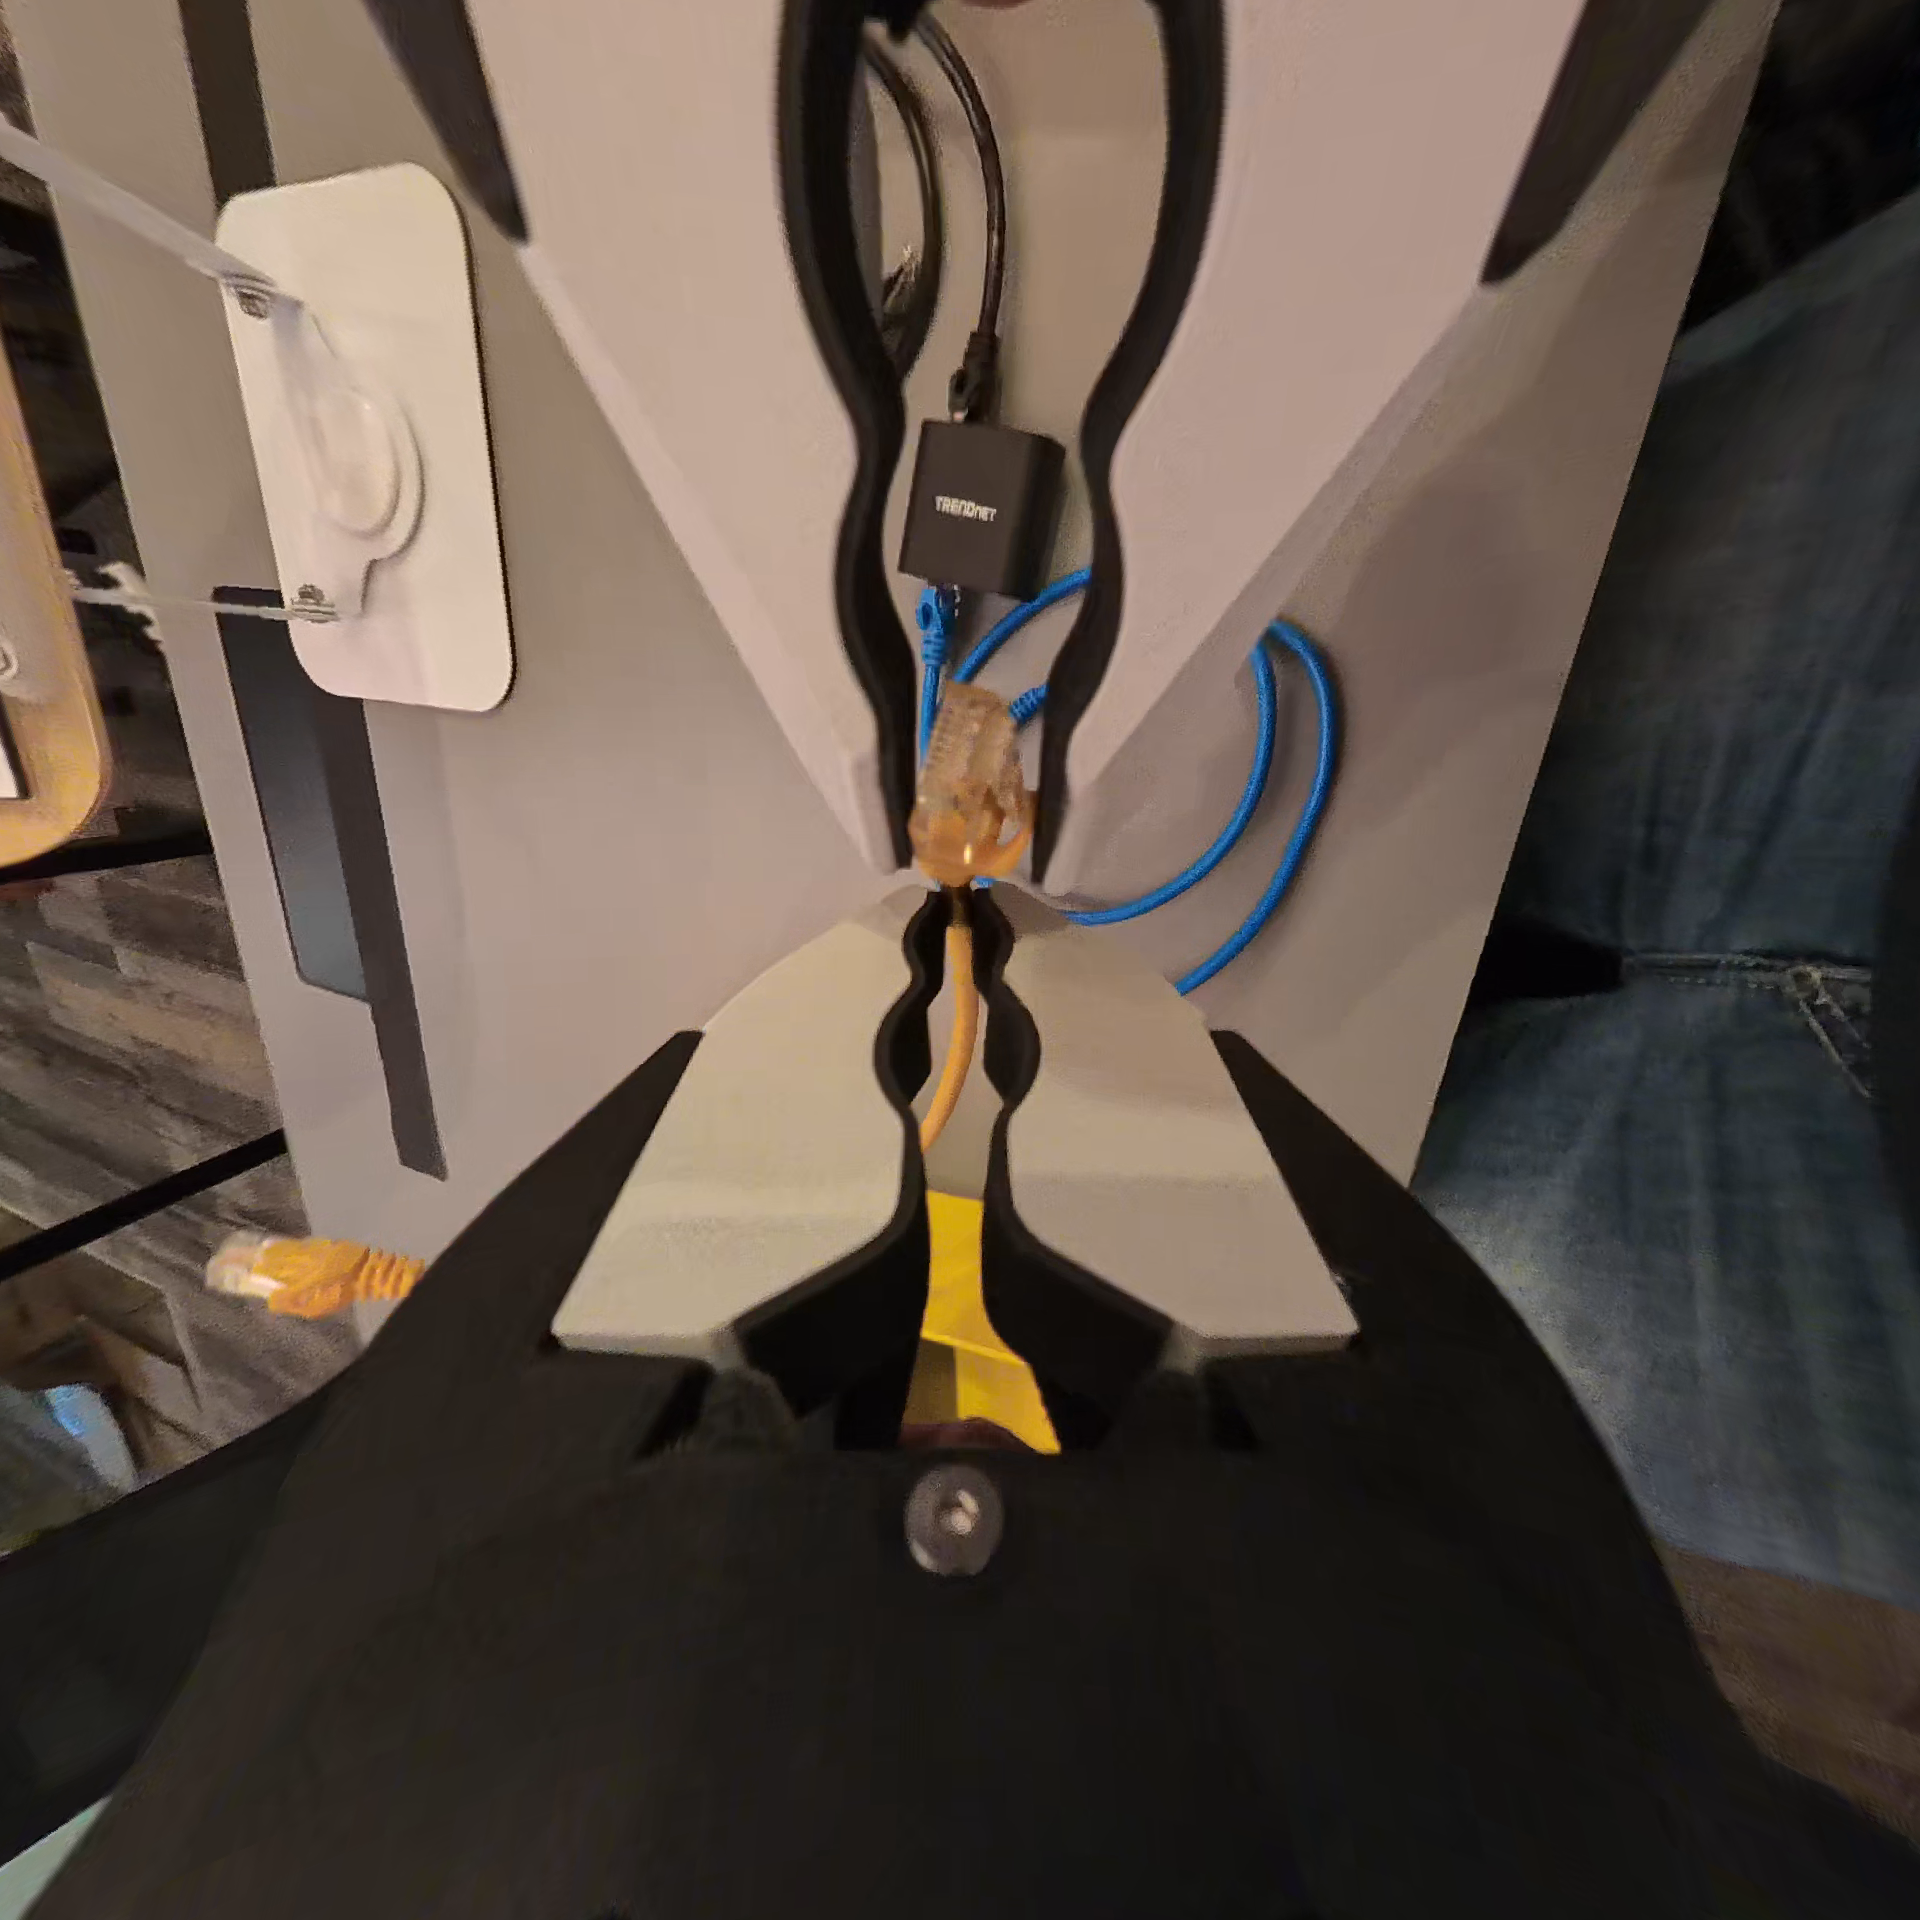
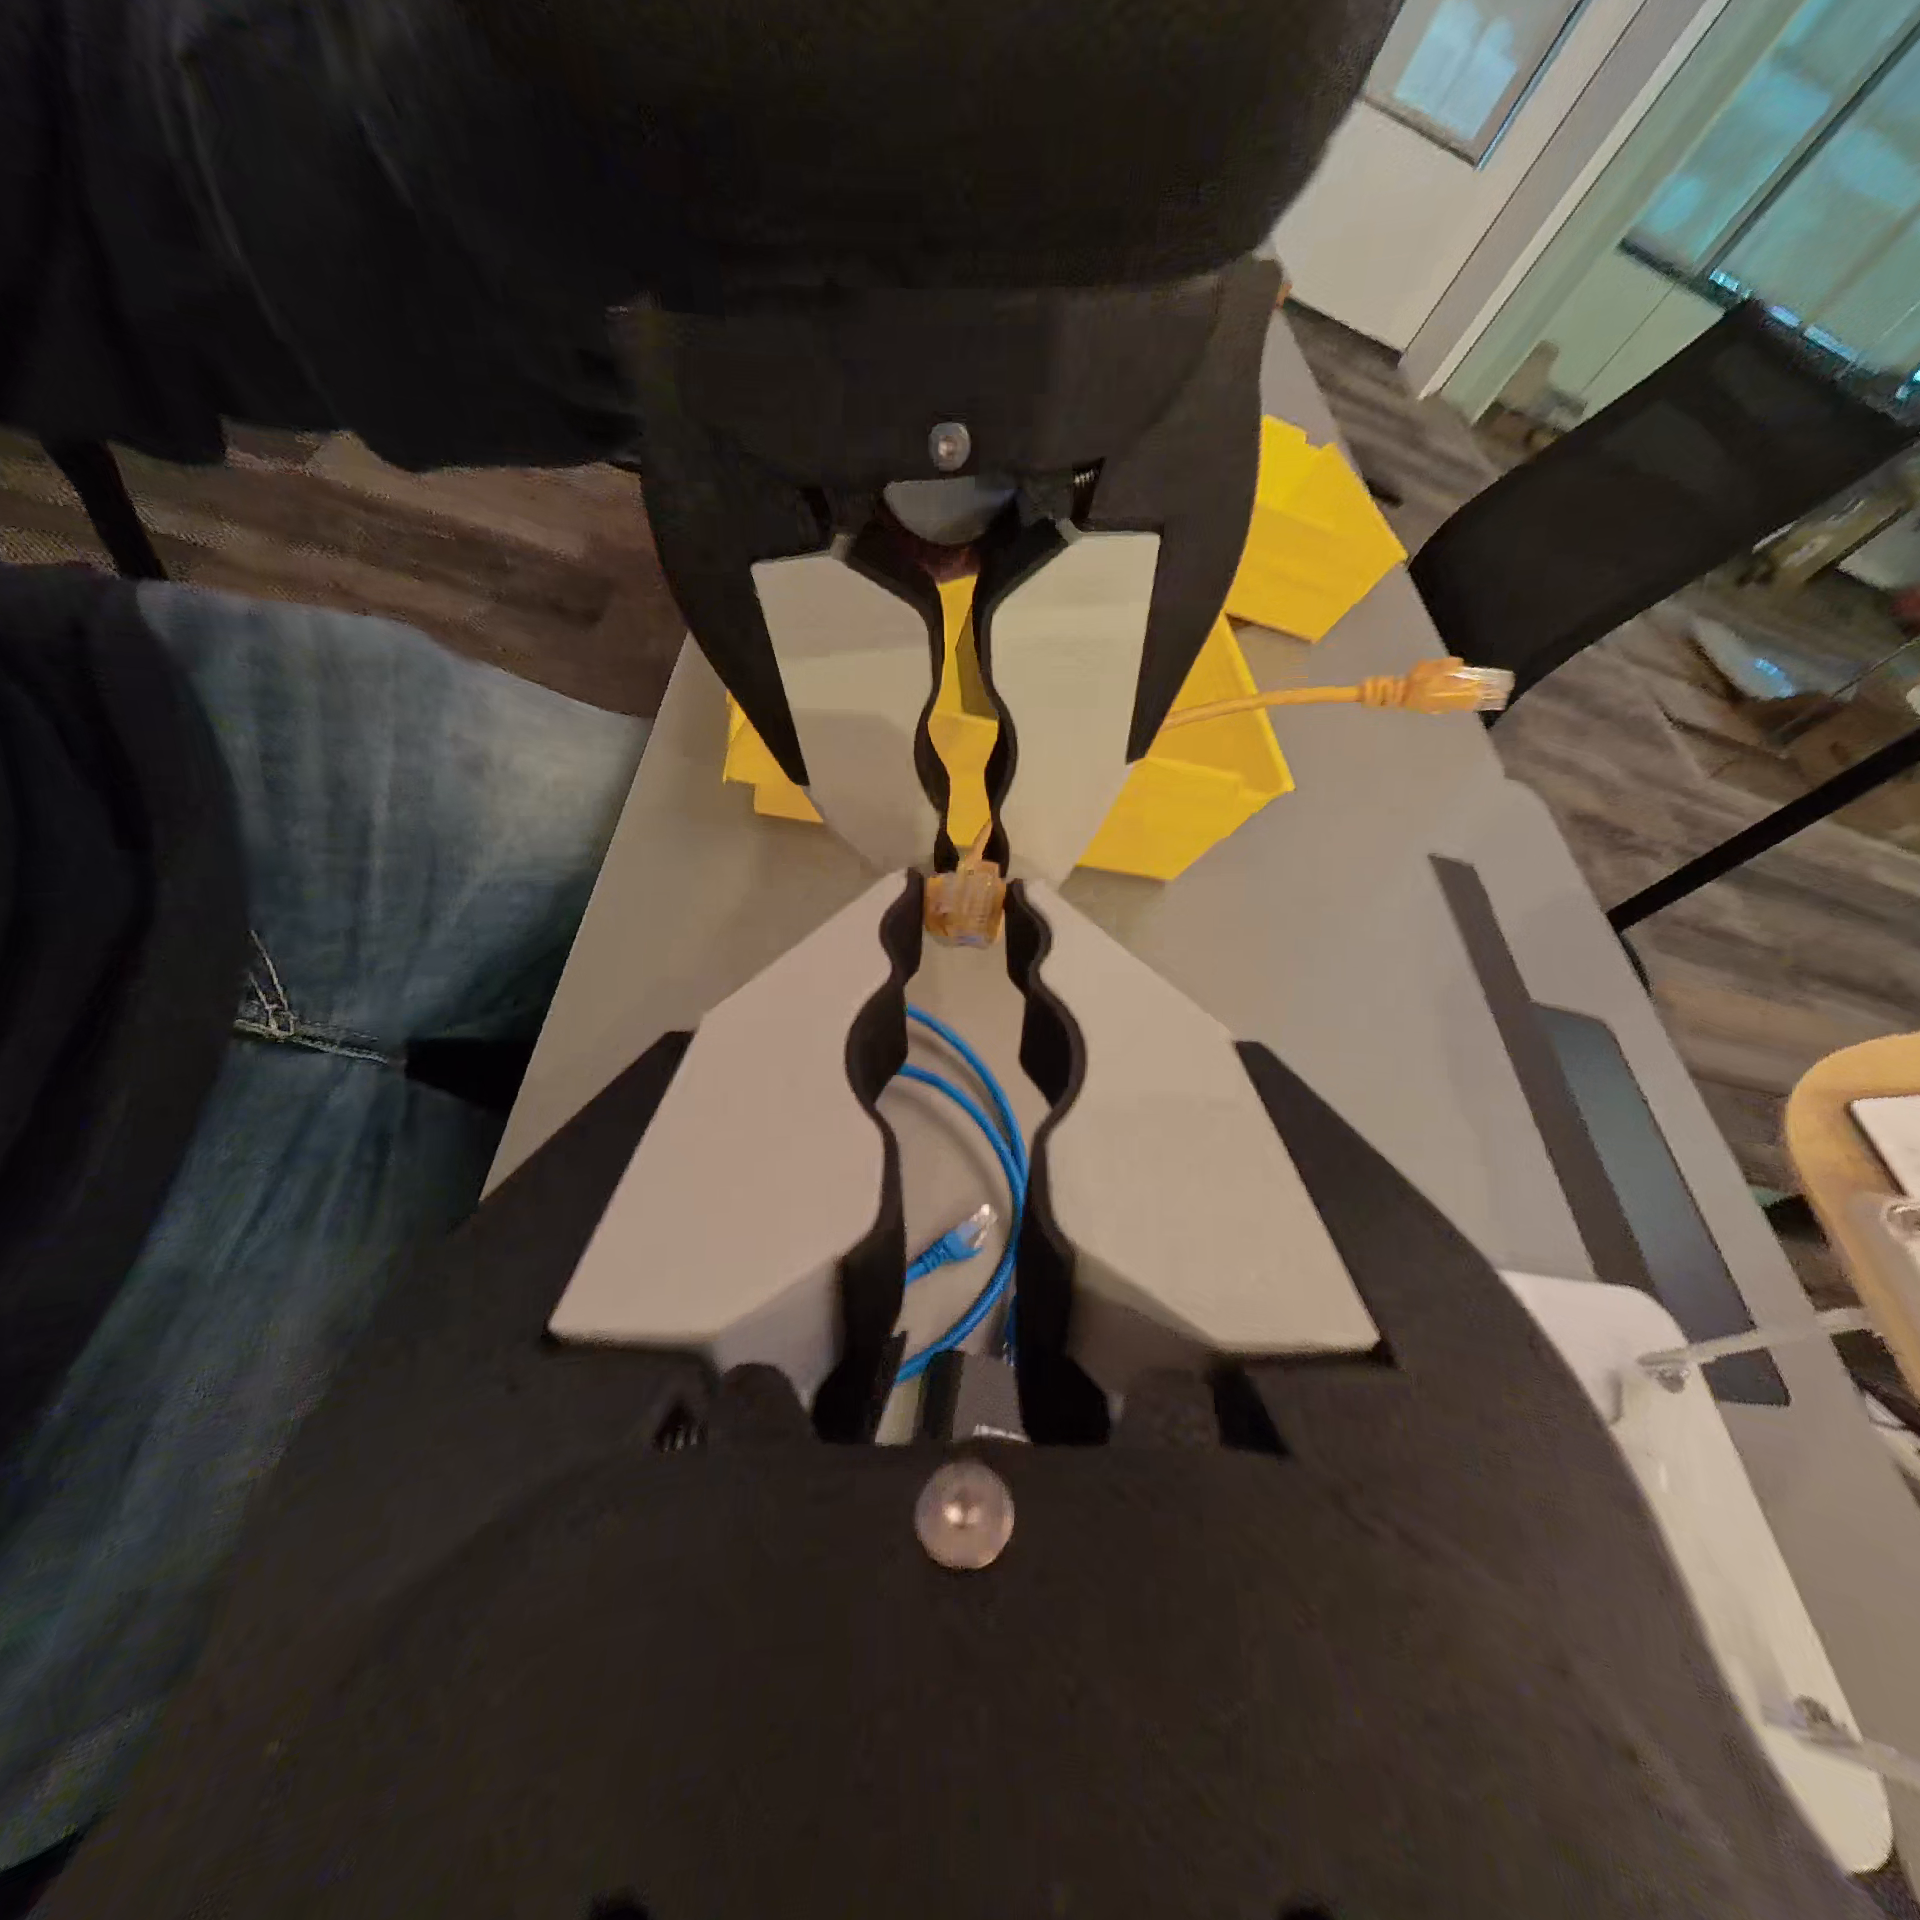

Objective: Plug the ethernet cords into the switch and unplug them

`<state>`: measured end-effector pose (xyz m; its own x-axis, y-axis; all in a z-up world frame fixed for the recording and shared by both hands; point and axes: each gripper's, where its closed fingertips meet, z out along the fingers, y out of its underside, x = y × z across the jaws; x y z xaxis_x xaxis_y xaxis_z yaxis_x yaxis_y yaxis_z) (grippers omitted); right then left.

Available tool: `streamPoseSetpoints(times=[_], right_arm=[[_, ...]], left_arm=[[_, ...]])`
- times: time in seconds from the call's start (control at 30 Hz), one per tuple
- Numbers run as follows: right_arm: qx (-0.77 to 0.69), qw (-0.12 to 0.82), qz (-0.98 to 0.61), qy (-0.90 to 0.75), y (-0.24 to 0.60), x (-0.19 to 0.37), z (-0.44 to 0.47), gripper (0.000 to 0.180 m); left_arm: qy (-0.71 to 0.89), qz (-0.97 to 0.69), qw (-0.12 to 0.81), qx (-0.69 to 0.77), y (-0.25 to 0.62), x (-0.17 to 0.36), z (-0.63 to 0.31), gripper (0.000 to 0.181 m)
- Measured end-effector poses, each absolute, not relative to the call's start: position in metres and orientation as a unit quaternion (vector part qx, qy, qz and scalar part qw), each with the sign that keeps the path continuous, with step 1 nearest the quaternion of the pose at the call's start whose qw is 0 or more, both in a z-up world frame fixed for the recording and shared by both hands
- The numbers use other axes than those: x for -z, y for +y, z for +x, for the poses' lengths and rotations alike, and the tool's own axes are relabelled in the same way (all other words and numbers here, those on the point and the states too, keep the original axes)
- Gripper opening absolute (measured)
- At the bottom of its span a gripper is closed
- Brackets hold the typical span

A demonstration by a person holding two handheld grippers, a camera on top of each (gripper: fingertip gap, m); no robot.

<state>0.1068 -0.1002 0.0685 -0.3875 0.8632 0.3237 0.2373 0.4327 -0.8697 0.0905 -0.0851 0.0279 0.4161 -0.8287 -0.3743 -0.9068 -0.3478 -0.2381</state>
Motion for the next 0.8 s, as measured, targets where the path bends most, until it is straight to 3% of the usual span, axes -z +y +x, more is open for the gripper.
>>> streamPoseSetpoints(times=[0.03, 0.13, 0.4, 0.63, 0.8], right_arm=[[-0.384, 0.403, -0.379, -0.739, -0.099, -0.065, 0.108, 0.014], [-0.394, 0.392, -0.395, -0.732, -0.093, -0.061, 0.113, 0.012], [-0.553, 0.379, -0.45, -0.59, -0.061, -0.078, 0.122, 0.01], [-0.685, 0.348, -0.469, -0.436, -0.033, -0.077, 0.128, 0.01], [-0.757, 0.309, -0.446, -0.363, -0.031, -0.081, 0.135, 0.01]], left_arm=[[0.537, -0.813, 0.2, -0.1, -0.084, -0.025, 0.091, 0.005], [0.546, -0.809, 0.196, -0.093, -0.081, -0.021, 0.095, 0.005], [0.504, -0.785, 0.313, -0.179, -0.051, -0.042, 0.091, 0.05], [0.419, -0.72, 0.535, -0.141, -0.051, -0.073, 0.131, 0.05], [0.334, -0.69, 0.627, -0.137, -0.047, -0.067, 0.139, 0.048]])
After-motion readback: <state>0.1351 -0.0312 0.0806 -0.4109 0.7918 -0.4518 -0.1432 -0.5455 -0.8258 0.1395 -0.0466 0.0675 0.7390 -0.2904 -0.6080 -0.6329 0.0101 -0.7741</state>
